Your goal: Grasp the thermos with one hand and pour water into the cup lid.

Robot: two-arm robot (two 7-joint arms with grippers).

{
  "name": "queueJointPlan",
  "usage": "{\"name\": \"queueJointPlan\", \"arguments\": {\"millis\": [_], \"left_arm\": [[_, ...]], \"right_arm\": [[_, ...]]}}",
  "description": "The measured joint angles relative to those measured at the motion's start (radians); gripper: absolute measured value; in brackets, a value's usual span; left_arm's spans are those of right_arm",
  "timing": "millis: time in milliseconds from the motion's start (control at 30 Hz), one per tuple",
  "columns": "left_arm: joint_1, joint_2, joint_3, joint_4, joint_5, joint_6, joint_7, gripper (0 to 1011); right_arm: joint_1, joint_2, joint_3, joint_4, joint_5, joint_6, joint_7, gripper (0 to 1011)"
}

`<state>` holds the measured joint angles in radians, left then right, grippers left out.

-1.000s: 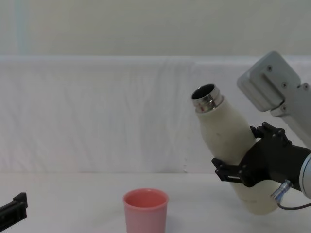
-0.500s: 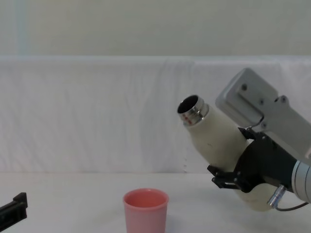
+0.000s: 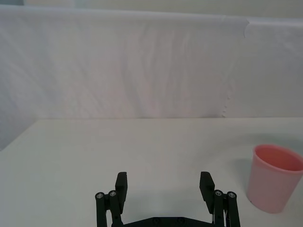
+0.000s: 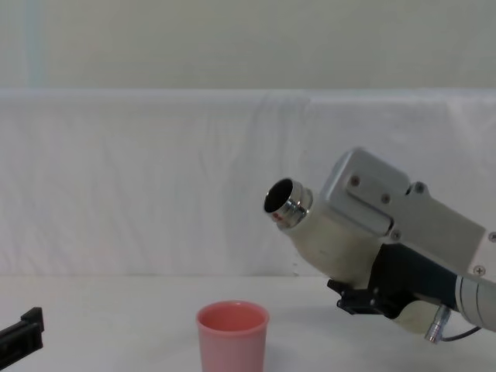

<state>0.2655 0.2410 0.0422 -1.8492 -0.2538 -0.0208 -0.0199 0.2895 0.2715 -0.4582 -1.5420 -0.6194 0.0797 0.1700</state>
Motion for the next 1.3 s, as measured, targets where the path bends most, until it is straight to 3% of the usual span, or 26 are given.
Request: {"name": "queueJointPlan", "arguments": {"millis": [1300], "left_arm": [[0.000,0.000,0.000,0.000,0.000,0.000,0.000,1001]], "right_arm": [[0.061,0.029,-0.086,0.045,-0.159,0.023,0.020,951]]}}
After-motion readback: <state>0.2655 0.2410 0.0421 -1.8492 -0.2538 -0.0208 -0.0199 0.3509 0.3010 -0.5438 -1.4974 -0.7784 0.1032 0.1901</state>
